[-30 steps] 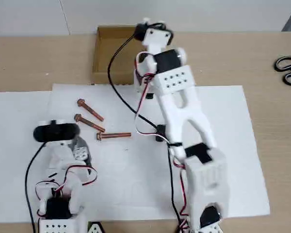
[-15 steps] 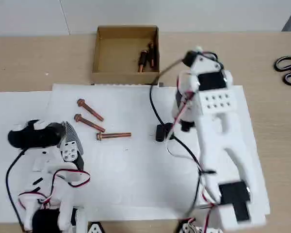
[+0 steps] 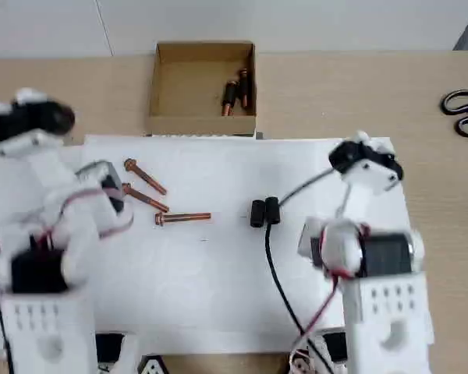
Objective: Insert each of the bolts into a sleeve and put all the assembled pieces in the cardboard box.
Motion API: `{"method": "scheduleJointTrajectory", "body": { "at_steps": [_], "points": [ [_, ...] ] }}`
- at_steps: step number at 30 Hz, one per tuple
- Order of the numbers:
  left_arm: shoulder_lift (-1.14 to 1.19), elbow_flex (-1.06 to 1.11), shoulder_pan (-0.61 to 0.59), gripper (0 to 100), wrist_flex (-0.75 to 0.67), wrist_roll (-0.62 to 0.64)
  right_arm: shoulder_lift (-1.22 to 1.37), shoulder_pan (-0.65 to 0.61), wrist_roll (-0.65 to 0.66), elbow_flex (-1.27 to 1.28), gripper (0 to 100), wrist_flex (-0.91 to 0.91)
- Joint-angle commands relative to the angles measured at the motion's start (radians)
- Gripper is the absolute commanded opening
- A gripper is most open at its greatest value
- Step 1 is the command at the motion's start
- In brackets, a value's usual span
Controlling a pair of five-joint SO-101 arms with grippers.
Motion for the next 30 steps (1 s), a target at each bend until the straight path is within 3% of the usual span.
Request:
{"method": "scheduleJointTrajectory", "body": {
  "at_steps": [1,8,16,30],
  "points": [
    [0.187,-0.182,0.005,1,0.014,0.064,-0.171,0.008,-0.009,0.038,0.2,-0.007],
    [0.468,-0.245,-0.017,1,-0.127,0.219,-0.34,0.077,-0.009,0.121,0.2,-0.013],
    [0.741,-0.245,-0.017,1,-0.206,0.287,-0.415,0.153,-0.009,0.13,0.2,-0.015],
    [1.066,-0.458,-0.018,1,-0.141,0.377,-0.427,0.214,-0.011,0.13,0.2,-0.015]
  ]
}}
